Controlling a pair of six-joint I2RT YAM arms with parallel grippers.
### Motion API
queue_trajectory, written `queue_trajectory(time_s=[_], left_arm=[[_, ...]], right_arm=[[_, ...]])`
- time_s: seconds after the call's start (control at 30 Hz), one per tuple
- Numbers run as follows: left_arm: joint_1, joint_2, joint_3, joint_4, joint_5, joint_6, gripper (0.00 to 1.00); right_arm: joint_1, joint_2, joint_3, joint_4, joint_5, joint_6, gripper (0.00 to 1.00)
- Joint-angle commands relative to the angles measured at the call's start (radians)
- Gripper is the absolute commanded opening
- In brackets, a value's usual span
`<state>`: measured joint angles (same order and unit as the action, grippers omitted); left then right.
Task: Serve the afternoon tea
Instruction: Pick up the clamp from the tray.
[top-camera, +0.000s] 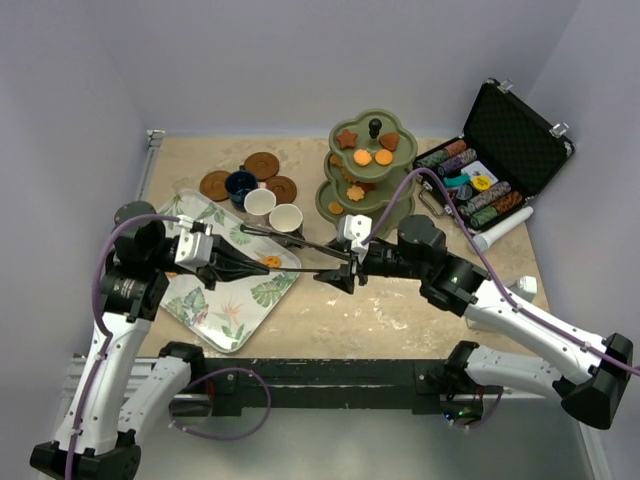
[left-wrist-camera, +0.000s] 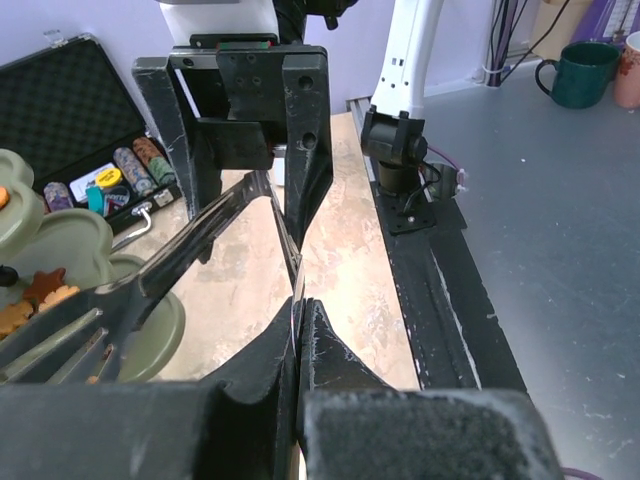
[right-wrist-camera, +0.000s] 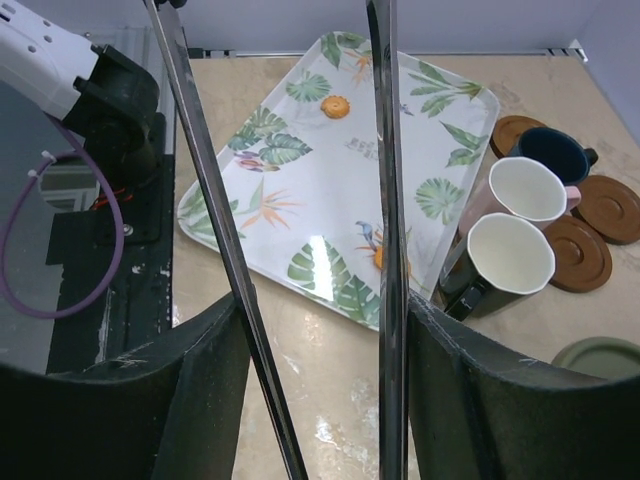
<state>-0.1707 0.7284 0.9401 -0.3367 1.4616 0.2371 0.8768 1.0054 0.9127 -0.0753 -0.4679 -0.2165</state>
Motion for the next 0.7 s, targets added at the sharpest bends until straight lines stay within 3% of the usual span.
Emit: queue_trajectory(time_s=[0.0, 0.17, 0.33, 0.67], left_arm=[[-0.009, 0.040, 0.087, -0.117, 0.200, 0.126, 0.00], [-0.009, 0.069, 0.109, -0.162, 0.123, 0.156, 0.18], [-0.009, 0.080, 0.091, -0.111, 0.013, 0.100, 0.40], [-0.006, 0.101, 0.108, -0.120, -0.269, 0.105, 0.56]], right_arm=[[-0.002, -0.022, -0.015, 0.069, -0.011, 0.034, 0.56], [-0.002, -0.002, -0.005, 0.069, 0.003, 0.042, 0.45], [-0.002, -0.007, -0.017, 0.071, 0.006, 0.055, 0.41], [-0.002, -0.030, -0.041, 0.057, 0.162, 0.105, 0.29]])
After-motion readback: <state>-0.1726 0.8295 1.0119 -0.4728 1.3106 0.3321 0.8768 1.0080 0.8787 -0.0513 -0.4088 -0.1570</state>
